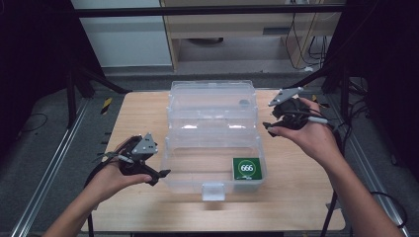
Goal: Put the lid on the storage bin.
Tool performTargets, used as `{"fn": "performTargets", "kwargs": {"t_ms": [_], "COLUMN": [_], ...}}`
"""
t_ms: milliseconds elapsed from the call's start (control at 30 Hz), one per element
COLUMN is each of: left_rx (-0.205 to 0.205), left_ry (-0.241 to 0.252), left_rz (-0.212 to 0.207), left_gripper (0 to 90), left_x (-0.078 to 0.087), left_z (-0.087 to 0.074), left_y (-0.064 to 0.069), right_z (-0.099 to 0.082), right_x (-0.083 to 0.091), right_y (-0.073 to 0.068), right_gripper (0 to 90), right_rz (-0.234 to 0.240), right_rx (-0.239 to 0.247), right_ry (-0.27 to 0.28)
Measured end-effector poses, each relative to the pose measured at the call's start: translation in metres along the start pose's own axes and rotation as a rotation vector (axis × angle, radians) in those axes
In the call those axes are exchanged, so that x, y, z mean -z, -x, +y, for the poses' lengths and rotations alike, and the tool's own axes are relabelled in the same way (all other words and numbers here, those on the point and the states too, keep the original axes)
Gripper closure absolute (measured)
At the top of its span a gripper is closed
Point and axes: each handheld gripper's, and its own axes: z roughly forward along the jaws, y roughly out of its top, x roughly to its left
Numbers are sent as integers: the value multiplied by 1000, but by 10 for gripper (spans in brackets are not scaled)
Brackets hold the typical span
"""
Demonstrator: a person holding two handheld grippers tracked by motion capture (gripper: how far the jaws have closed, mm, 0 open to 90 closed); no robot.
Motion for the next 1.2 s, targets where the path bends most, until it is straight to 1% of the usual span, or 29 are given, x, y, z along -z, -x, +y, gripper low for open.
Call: {"fn": "performTargets", "kwargs": {"t_ms": [67,100,133,167,200,233,267,300,333,367,400,433,467,500,533,567,600,633,667,700,733,767,800,867,1000,1067,1133,1167,1200], "left_rx": [-9,-21,-29,-36,-42,-46,-56,-69,-80,-78,-81,-89,-96,-96,-107,-114,-122,-132,-138,-143,-164,-185,-185,-190,-194,-195,-204,-208,-212], "left_ry": [11,16,16,15,10,2,-8,-22,-33,-37,-48,-52,-59,-59,-66,-74,-82,-91,-99,-106,-118,-139,-139,-144,-156,-162,-167,-169,-176], "left_rz": [-3,-9,-13,-19,-31,-43,-55,-62,-63,-70,-86,-89,-92,-92,-96,-103,-108,-116,-123,-129,-131,-131,-131,-138,-153,-160,-172,-174,-177], "left_gripper": [46,47,57,57,62,71,94,105,105,112,125,128,141,144,144,155,155,170,176,176,198,198,200,216,235,241,252,266,266], "left_x": [1,1,1,1,-1,-2,-4,-5,-7,-8,-10,-10,-11,-11,-12,-12,-13,-15,-16,-17,-19,-21,-21,-24,-30,-32,-34,-36,-37], "left_z": [5,7,9,10,12,13,14,15,16,17,20,21,23,23,24,26,27,27,28,28,29,29,29,28,28,28,28,28,28], "left_y": [7,11,12,14,15,17,18,18,19,20,21,21,22,22,22,22,23,24,25,26,29,31,31,33,33,34,36,36,37], "right_z": [13,17,28,28,32,38,46,48,48,51,57,59,62,62,64,68,68,70,73,73,75,76,76,78,83,84,85,86,86], "right_x": [-1,-1,-2,-2,-4,-5,-9,-11,-11,-15,-23,-27,-31,-31,-35,-43,-43,-47,-54,-54,-60,-62,-62,-66,-71,-72,-73,-73,-73], "right_y": [-3,-4,-7,-7,-9,-11,-14,-15,-15,-16,-18,-20,-21,-21,-22,-25,-25,-26,-28,-28,-30,-31,-31,-31,-31,-32,-33,-34,-34], "right_gripper": [367,397,472,472,497,519,566,576,576,586,602,610,614,614,617,622,622,622,627,627,627,627,627,626,636,646,652,659,659], "right_rz": [14,19,41,41,49,60,83,97,97,113,128,135,140,140,142,147,147,149,159,159,166,166,166,171,179,178,190,189,189], "right_rx": [52,67,113,113,132,156,193,202,202,208,230,244,259,259,273,297,297,306,324,324,343,349,349,376,402,418,443,458,458], "right_ry": [10,15,30,30,37,39,39,40,40,39,19,8,-6,-6,-16,-36,-36,-45,-59,-59,-77,-83,-83,-97,-116,-125,-125,-135,-135]}}
